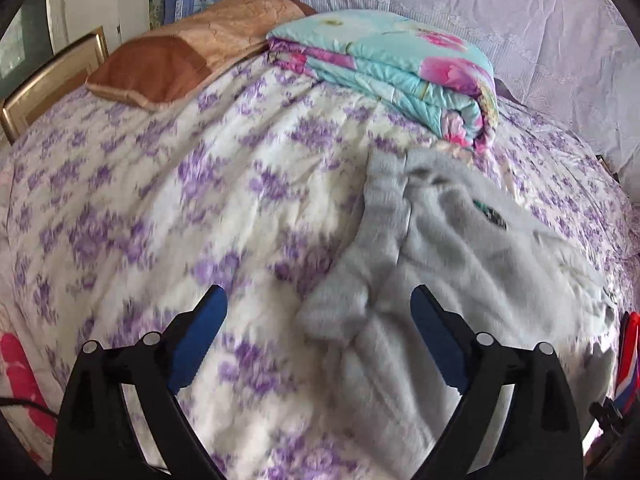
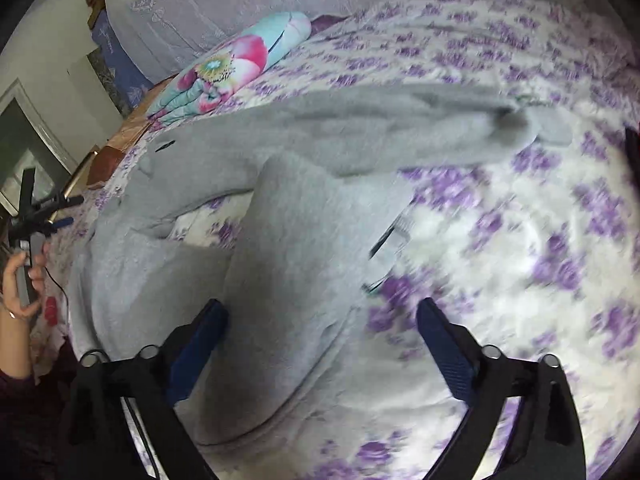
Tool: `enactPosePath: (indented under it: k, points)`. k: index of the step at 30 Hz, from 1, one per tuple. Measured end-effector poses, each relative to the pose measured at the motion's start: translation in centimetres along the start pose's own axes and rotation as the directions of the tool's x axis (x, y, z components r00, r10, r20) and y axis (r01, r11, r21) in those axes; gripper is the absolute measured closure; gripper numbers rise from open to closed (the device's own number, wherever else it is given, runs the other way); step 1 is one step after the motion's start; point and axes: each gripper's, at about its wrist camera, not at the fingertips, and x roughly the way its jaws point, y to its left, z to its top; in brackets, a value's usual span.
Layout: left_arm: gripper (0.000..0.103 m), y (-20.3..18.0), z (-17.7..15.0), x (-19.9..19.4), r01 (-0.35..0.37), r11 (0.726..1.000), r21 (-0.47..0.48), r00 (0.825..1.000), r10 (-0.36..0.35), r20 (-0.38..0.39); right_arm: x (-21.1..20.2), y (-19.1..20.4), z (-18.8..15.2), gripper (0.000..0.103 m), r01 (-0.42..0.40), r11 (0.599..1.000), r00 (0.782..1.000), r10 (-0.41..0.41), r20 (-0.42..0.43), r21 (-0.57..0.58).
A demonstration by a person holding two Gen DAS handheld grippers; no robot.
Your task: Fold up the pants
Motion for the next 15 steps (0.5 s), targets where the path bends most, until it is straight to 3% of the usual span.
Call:
enactPosePath:
  k: [1, 4, 6, 8, 10, 11, 12, 13, 15]
  points:
    - [0.013, 0.6, -1.5, 0.5, 0.016, 1.000, -0.011, 0.999, -0.016, -0.033, 0.3, 0.3, -0.2, 0.085, -0.005, 1.000, 1.000, 0.005, -0.013, 0.007]
    - [0.013, 1.5, -4.3, 2.7, 0.063, 0.997, -0.054, 0.993, -0.068, -0.094, -3.9, 0.3, -0.2, 0.089, -0.028, 0.998, 0.991, 0.020, 0.133, 0.056]
    - [0.013, 1.3, -5.3, 3.3, 0.104, 0.991, -0.088, 0.990, -0.112, -0.088, -9.5, -0.1, -0.6, 0.089, 0.001, 0.997, 0.959, -0.024, 0.283, 0.081]
    - [0.013, 0.6, -5.4, 3.4, 0.159, 0.982, -0.098, 0.984, -0.166, -0.066, -15.2, -1.1, -2.2, 0.088, 0.036, 0.989, 0.907, -0.092, 0.410, 0.141]
    - [0.013, -0.6, -5.6, 3.4, 0.200, 0.974, -0.104, 0.977, -0.206, -0.058, -18.2, -2.7, -4.8, 0.078, 0.074, 0.969, 0.881, -0.174, 0.439, 0.234]
    - [0.013, -1.2, -5.8, 3.4, 0.214, 0.971, -0.104, 0.974, -0.221, -0.059, -18.5, -3.7, -6.2, 0.053, 0.104, 0.953, 0.883, -0.220, 0.416, 0.284]
    - [0.013, -1.7, -6.1, 3.4, 0.218, 0.970, -0.107, 0.973, -0.225, -0.055, -17.8, -4.6, -7.6, 0.020, 0.144, 0.939, 0.896, -0.258, 0.362, 0.312]
    - [0.013, -1.9, -6.3, 3.2, 0.223, 0.968, -0.116, 0.973, -0.229, -0.041, -16.3, -5.6, -8.7, 0.013, 0.170, 0.932, 0.915, -0.270, 0.299, 0.320]
    - [0.013, -1.6, -6.9, 2.5, 0.228, 0.961, -0.158, 0.972, -0.233, -0.014, -13.4, -7.5, -11.2, 0.013, 0.183, 0.917, 0.942, -0.266, 0.203, 0.354]
